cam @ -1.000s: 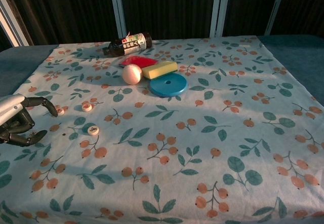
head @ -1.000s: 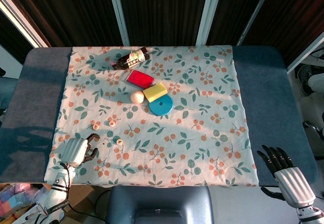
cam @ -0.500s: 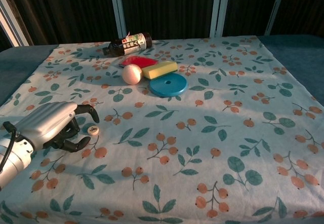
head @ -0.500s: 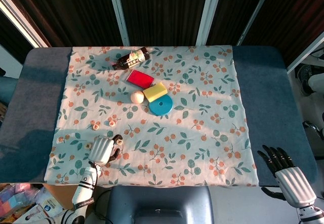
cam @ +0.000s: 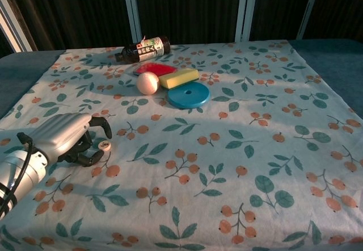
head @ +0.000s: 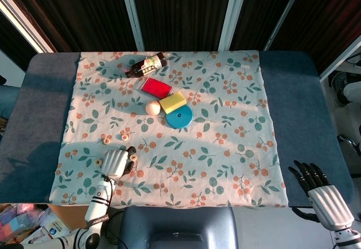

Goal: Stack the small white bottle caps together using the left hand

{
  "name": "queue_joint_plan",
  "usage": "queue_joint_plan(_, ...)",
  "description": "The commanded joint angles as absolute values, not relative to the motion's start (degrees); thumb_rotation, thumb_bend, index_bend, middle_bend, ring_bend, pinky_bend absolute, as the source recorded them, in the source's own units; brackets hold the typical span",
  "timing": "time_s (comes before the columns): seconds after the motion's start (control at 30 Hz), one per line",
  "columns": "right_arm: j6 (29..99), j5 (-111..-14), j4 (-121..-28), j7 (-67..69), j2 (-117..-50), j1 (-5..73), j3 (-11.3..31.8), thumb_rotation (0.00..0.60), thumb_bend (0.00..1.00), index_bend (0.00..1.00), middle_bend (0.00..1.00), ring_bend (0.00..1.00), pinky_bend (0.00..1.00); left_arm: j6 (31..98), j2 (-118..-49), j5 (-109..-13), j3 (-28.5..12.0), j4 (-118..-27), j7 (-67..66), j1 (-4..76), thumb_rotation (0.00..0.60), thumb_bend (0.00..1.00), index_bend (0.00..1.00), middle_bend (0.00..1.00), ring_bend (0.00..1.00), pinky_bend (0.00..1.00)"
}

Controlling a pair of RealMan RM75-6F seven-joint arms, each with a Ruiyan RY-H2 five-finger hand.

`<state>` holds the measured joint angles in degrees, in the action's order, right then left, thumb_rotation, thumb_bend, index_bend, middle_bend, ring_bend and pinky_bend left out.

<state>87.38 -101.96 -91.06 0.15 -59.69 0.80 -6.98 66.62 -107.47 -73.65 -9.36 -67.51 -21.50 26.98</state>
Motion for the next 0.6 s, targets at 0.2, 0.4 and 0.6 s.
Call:
queue_joint_plan(0.2,87.36,-101.90,-91.02,0.11,-59.74,0.81,-6.92,0.600,0.18,0.00,0.00,0.00,0.00,66.77,-107.62,-73.75,-9.31,-67.00,-20.82,27.38,0.600,0.40,0.46,1.00,1.00,1.00)
queue_joint_plan(0.4,87.51,-101.86,-91.08,0.15,-59.70,0.74,-6.89,0.600,0.18,0.00,0.00,0.00,0.00,66.13,-107.67,-73.30,-9.17,-66.56,-20.85,27.73,0.600,0.40,0.47,1.00,1.00,1.00)
queue_joint_plan(0.6,87.46,-101.84,-91.06,0.03,-59.74,0.74,-6.88,0.600,0.18,0.00,0.00,0.00,0.00,66.15,-107.37,-73.28,-9.15,-66.56,-20.63,27.96,0.600,0.40,0.49,1.00,1.00,1.00)
